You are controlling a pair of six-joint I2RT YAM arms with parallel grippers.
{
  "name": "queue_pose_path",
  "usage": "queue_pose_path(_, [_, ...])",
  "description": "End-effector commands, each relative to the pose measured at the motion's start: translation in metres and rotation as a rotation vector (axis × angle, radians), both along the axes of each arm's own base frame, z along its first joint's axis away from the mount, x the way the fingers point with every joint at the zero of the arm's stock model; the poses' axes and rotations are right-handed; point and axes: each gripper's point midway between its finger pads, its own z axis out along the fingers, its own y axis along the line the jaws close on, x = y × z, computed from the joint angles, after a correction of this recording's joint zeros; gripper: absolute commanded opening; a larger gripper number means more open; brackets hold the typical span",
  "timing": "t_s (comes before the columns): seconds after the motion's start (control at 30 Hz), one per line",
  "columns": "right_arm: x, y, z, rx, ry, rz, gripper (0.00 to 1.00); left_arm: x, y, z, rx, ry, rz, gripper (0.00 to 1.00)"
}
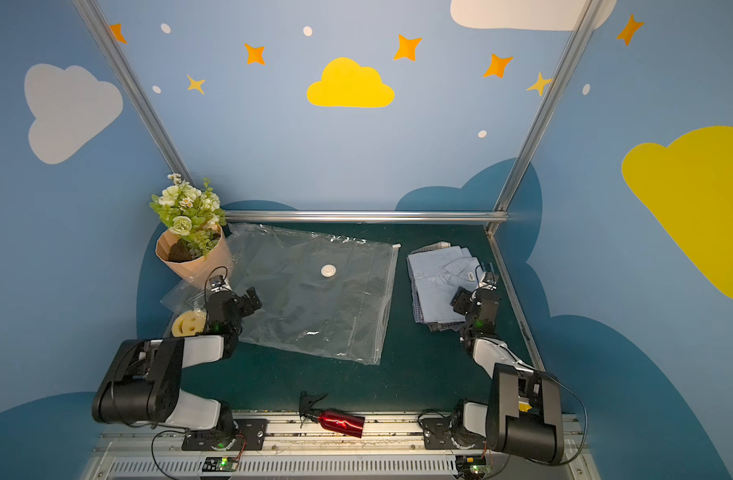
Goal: Take the shirt out of the vacuum bag
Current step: Reset both arms
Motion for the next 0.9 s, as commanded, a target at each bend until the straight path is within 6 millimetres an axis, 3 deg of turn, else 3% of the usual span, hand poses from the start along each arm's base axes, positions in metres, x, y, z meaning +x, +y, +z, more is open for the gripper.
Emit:
queue_pose_path(0.0, [0.013,0.020,0.010,-0.058,-0.069,0.112,0.78,0.007,-0.005,0.009,0.046,-0.017,-0.034,1.00])
queue_pose_path(0.2, [0.028,0.058,-0.013,-0.114,-0.060,0.302,0.79,0.008,-0.004,0.009,0.044,-0.016,-0.029,1.00])
queue_pose_path(0.43, [0.028,0.059,-0.012,-0.142,-0.058,0.288,0.80,0.008,-0.004,0.010,0.047,-0.020,-0.028,1.00])
queue_pose_path(0.57, [0.028,0.059,-0.012,-0.142,-0.057,0.288,0.85,0.008,-0.004,0.010,0.047,-0.018,-0.029,1.00])
queue_pose_path(0.87, [0.028,0.059,-0.013,-0.140,-0.054,0.288,0.86,0.008,-0.004,0.010,0.047,-0.019,-0.028,1.00])
